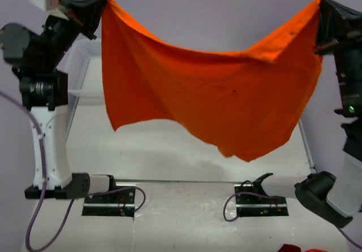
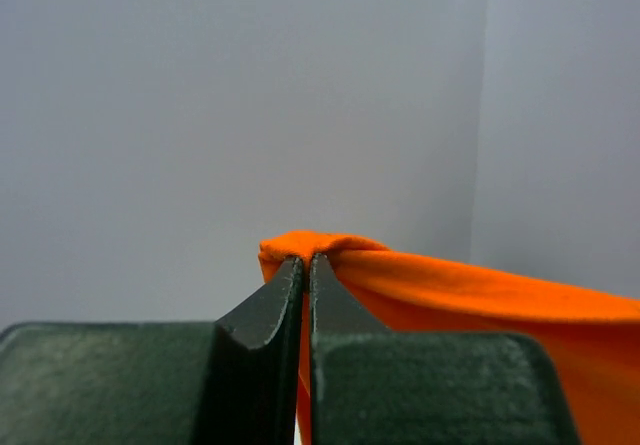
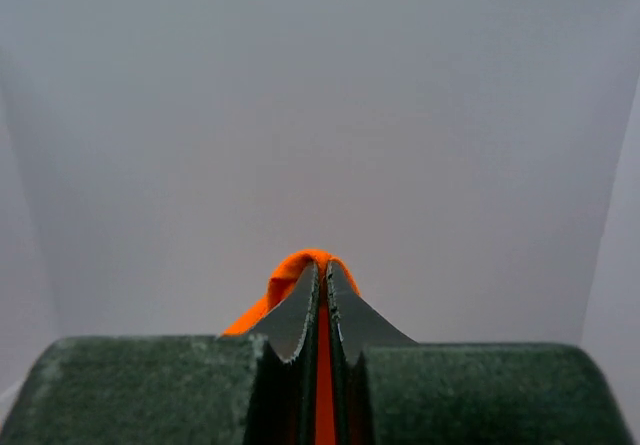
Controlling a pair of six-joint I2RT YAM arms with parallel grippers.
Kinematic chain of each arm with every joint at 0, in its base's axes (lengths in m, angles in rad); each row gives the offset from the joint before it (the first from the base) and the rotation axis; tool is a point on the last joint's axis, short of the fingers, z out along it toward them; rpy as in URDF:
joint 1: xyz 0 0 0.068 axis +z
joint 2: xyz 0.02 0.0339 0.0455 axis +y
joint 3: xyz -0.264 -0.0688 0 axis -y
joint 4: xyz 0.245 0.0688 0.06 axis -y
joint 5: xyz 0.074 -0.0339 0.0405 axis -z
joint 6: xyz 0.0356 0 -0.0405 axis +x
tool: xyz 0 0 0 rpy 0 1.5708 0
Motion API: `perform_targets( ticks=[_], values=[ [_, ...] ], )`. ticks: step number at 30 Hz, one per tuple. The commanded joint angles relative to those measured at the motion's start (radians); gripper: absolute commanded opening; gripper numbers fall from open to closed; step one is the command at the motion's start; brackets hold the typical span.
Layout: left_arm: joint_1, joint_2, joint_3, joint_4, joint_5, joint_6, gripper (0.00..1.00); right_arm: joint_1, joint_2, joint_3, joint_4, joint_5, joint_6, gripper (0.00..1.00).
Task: Fold and stack the t-shirts
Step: Flatten out the tshirt
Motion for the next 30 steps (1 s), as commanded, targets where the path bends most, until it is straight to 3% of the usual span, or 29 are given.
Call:
perform_targets(
  ticks=[1,7,15,23,26,29,30],
  values=[
    [0.027,0.265,0.032,-0.06,-0.114,0.063,0.0,-0.071,0.204,0.035,0.067,-0.039,-0.083,0.0],
    [0.081,0.583,0.311,-0.029,-0.104,0.1,0.0,-0.222,0.478,0.216,0.184,-0.151,-0.071,0.0],
    [0.212,0.674,0.412,0.14,0.002,-0.009,0.0,-0.299,0.51,0.212,0.259,-0.242,-0.062,0.0],
    [0.268,0.593,0.259,0.24,0.077,-0.061,0.0,-0.322,0.451,0.101,0.227,-0.272,-0.017,0.0],
    [0.262,0.54,0.097,0.252,0.11,-0.057,0.0,-0.32,0.425,0.006,0.172,-0.274,0.041,0.0],
    [0.227,0.497,-0.086,0.214,0.103,-0.036,0.0,-0.316,0.363,-0.196,0.12,-0.282,0.11,0.0],
    [0.216,0.475,-0.133,0.174,0.076,-0.019,0.0,-0.302,0.335,-0.354,0.132,-0.262,0.125,0.0]
  ],
)
